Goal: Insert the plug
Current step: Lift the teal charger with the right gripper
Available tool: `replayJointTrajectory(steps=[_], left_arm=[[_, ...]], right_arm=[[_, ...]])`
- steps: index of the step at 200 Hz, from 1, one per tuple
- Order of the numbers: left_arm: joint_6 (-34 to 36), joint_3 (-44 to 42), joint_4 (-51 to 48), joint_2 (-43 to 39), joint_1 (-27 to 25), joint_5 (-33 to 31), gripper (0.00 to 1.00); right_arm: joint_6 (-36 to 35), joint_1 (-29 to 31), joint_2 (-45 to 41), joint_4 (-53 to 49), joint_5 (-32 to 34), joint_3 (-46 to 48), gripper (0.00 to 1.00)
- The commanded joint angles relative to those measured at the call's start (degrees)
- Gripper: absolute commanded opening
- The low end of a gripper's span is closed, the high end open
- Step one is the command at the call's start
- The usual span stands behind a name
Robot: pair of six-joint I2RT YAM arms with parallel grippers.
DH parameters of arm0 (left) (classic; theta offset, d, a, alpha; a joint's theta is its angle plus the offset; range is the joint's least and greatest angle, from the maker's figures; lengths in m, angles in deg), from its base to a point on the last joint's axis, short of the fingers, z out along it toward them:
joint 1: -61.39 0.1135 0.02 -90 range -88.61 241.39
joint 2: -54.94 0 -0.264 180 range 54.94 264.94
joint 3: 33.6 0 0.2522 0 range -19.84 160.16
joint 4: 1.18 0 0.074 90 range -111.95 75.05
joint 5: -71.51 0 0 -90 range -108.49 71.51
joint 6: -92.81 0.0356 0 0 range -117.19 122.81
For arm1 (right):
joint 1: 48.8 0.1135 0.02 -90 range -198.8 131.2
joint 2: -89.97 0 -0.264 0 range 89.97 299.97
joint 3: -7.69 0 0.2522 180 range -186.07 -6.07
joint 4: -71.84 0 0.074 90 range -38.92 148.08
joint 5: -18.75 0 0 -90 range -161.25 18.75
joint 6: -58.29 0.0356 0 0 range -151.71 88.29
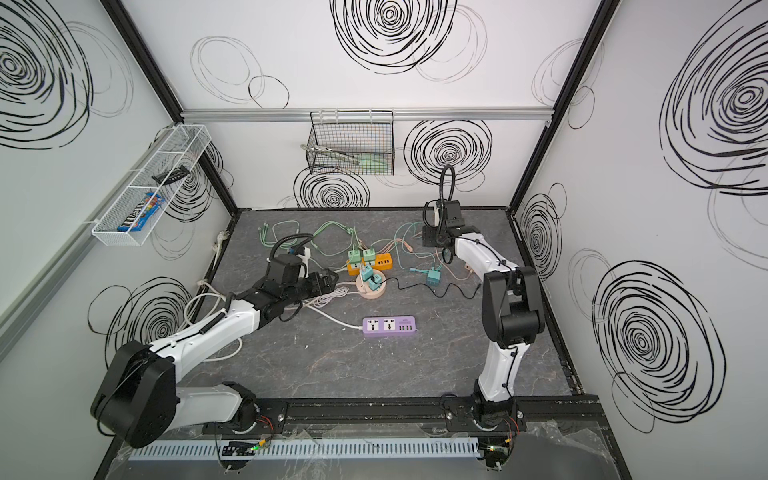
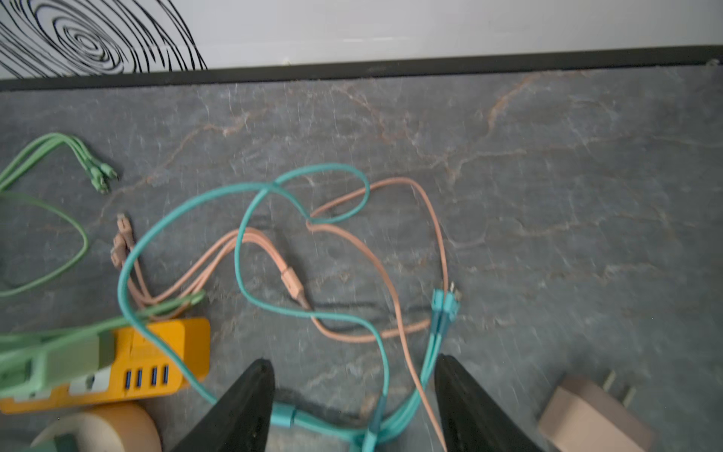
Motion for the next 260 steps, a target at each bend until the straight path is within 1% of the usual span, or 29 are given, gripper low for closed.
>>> replayJointTrajectory(steps=[1, 23, 55, 84, 136, 165, 182, 212, 229, 245, 260], left_arm=[[0.7, 0.5, 1.3, 0.4, -0.3, 0.0, 0.96], [0.9, 0.7, 1.1, 0.4, -0.4, -0.1, 0.96], [1.0, 0.5, 0.4, -0.3, -0.6, -0.7, 0.96], [1.3, 0.3, 0.0, -0.6, -0.8, -1.3, 0.96], [1.8, 1.0, -0.3, -0.1, -1.1, -1.3, 0.96], [2.7, 2.0, -1.2, 0.3, -1.6, -2.3, 0.96], [3.3, 2.7, -1.9, 0.7, -1.9, -2.9, 0.96], [3.2, 3.0, -1.8, 0.9, -2.4, -3.4, 0.96], [3.3, 3.1, -1.8, 0.7, -2.5, -3.8, 0.96], [3.7, 3.3, -1.6, 0.7, -2.5, -3.3, 0.96], [5.1, 3.2, -0.3, 0.3, -2.6, -1.3, 0.96]], right_arm=[[-0.6, 0.0, -3.9, -3.6, -0.6, 5.1, 0.7], [1.5, 0.1, -3.2, -3.6, -0.5, 7.6, 0.7], [4.3, 1.2, 1.1, -6.1, 0.3, 6.3, 0.71], [6.0, 2.9, 3.8, -6.2, 1.6, 6.7, 0.73], [9.2, 3.9, 4.4, -3.9, 3.2, 9.7, 0.73], [9.7, 4.6, 4.8, -4.0, 5.9, 10.8, 0.72], [9.7, 4.7, 5.0, -3.8, 5.9, 11.3, 0.69], [9.4, 4.9, 4.1, -3.1, 5.7, 11.8, 0.51], [8.7, 4.9, 2.4, -1.5, 6.1, 12.7, 0.43], [7.2, 5.1, -0.5, 1.1, 5.9, 14.2, 0.39], [4.8, 5.6, -4.5, 4.7, 5.8, 16.4, 0.38]])
